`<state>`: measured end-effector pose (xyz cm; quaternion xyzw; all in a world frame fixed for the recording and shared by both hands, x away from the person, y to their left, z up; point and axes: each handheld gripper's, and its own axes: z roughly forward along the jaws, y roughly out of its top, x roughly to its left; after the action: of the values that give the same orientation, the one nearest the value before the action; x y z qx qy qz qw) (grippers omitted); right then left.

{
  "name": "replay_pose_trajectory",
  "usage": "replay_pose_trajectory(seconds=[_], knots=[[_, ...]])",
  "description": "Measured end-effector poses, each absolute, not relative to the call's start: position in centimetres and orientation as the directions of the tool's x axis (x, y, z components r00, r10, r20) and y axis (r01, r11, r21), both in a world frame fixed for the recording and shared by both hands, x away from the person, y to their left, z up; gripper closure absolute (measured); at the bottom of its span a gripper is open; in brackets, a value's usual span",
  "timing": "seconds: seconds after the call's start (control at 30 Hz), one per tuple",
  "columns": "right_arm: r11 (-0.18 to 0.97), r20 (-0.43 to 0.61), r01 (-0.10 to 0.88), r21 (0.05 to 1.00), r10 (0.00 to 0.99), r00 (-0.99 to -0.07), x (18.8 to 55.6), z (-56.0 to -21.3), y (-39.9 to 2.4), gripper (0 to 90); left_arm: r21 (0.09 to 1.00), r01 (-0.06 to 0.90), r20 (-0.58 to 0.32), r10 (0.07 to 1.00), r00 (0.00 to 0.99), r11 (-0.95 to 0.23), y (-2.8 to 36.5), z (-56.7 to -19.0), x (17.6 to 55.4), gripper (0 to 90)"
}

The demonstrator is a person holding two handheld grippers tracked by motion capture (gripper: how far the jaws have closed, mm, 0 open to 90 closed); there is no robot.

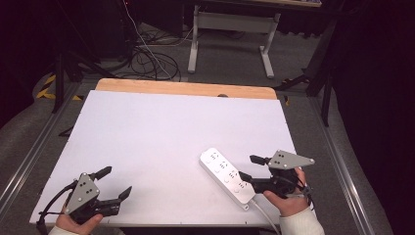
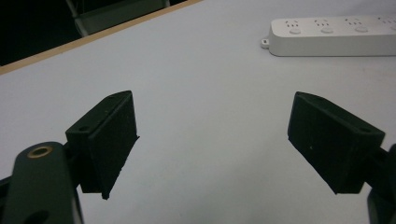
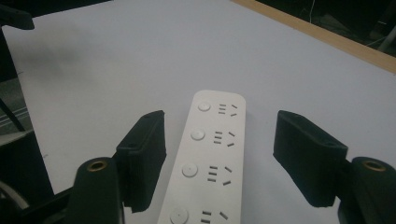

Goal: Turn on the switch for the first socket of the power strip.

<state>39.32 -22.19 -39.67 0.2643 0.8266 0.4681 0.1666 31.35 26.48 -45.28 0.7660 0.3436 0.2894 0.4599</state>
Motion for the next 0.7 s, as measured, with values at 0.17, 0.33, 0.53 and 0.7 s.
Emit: replay_pose_trajectory(seconds=[0.17,0.33,0.53,0.7], knots=[[0.445,-0.036,0.273,0.853,0.571,-0.820,39.7,-39.7,-20.8,34.9,0.903,0.260,0.127,0.791,0.598,-0.342,26.5,-45.3,31.3,16.6],[0.469,-0.048,0.266,0.842,0.556,-0.830,40.2,-39.7,-19.7,34.2,0.903,0.261,0.125,0.791,0.599,-0.340,26.5,-45.3,31.3,16.6],[0.509,-0.092,0.238,0.827,0.541,-0.836,40.1,-39.5,-18.8,44.5,0.903,0.259,0.128,0.790,0.600,-0.343,26.5,-45.3,31.3,16.6],[0.530,-0.037,0.271,0.803,0.499,-0.866,40.4,-39.8,-18.7,61.4,0.902,0.261,0.128,0.790,0.599,-0.344,26.5,-45.3,31.3,16.6]])
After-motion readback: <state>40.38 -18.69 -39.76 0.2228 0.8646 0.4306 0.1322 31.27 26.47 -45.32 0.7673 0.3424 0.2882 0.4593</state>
